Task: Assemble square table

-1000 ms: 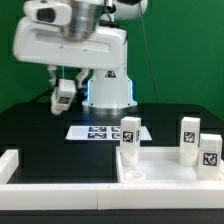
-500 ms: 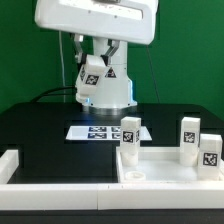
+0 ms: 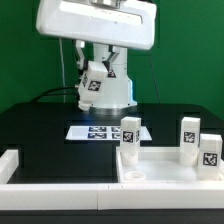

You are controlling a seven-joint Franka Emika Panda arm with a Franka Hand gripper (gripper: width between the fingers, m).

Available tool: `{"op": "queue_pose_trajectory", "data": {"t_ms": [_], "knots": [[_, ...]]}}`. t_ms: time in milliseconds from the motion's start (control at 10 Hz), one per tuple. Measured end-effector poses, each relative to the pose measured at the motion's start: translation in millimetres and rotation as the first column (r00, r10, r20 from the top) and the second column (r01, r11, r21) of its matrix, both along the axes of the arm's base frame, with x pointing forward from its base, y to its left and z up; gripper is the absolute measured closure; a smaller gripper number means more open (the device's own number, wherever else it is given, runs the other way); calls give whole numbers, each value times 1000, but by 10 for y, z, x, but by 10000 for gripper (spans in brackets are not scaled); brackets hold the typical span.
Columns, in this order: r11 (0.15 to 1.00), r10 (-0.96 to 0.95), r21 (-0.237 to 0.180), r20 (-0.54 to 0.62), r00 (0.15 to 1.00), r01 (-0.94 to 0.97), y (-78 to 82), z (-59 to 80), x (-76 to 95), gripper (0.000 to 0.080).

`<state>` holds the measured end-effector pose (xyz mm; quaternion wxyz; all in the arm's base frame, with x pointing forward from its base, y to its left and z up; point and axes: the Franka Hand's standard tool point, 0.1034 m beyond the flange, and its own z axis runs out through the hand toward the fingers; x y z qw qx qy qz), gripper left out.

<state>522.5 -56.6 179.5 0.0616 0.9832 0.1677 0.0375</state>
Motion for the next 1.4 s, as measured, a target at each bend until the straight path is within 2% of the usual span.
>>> {"op": "queue_pose_trajectory", "data": {"t_ms": [100,200,400,600,700,800,900,1000,1200,1300,1400], "knots": [[999,-28,23,-23,999,29,114,45,135,509],[998,-60,37,20,998,59,231,108,356,509],[979,-201,44,78,976,198,616,202,630,509],[987,-160,35,67,985,158,529,163,591,509],[988,-155,37,69,985,153,537,159,590,509],[984,-164,92,129,978,153,461,92,523,509],[962,-250,152,151,956,227,379,-16,323,509],[953,-275,173,139,951,250,419,-28,279,509],[901,-402,235,139,905,364,582,40,392,509],[876,-454,248,133,881,414,605,58,439,509],[882,-442,244,134,887,403,598,48,430,509]]}}
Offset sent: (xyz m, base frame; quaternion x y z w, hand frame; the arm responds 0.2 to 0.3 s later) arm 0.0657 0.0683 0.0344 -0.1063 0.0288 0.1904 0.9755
